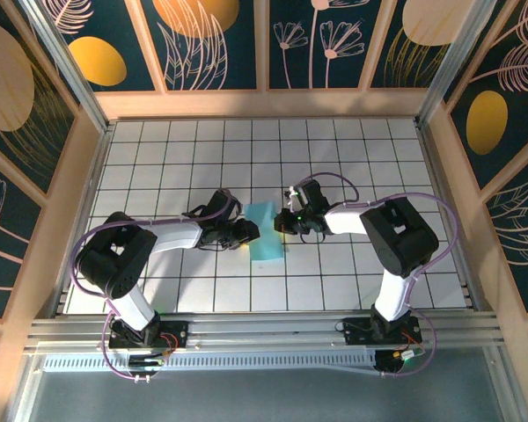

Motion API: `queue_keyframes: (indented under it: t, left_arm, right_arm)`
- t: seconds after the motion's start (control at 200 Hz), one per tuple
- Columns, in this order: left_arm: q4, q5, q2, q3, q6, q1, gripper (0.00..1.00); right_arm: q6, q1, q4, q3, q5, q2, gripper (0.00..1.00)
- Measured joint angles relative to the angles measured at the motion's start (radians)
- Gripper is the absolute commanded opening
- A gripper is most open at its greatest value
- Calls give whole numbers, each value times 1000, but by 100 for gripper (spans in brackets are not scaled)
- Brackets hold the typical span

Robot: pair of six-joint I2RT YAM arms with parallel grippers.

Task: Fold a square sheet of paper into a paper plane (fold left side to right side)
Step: Third fold the triangle at the center of the table.

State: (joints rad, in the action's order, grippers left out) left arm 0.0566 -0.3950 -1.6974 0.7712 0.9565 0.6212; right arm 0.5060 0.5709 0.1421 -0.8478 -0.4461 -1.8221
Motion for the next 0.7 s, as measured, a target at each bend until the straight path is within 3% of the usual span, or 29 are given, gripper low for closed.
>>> queue_keyframes:
  t: [0.135, 0.48, 0.696]
  left_arm:
    - [0, 3, 1, -3, 4, 0, 34]
    - [26, 13, 18, -26, 28, 0, 10]
    - [60, 10, 62, -69, 61, 0, 7]
  right_arm:
    - [0, 0, 0, 0, 0, 0, 0]
    - [-2, 0, 0, 0, 1, 3, 0]
    - [-21, 0, -3, 10, 30, 57, 23]
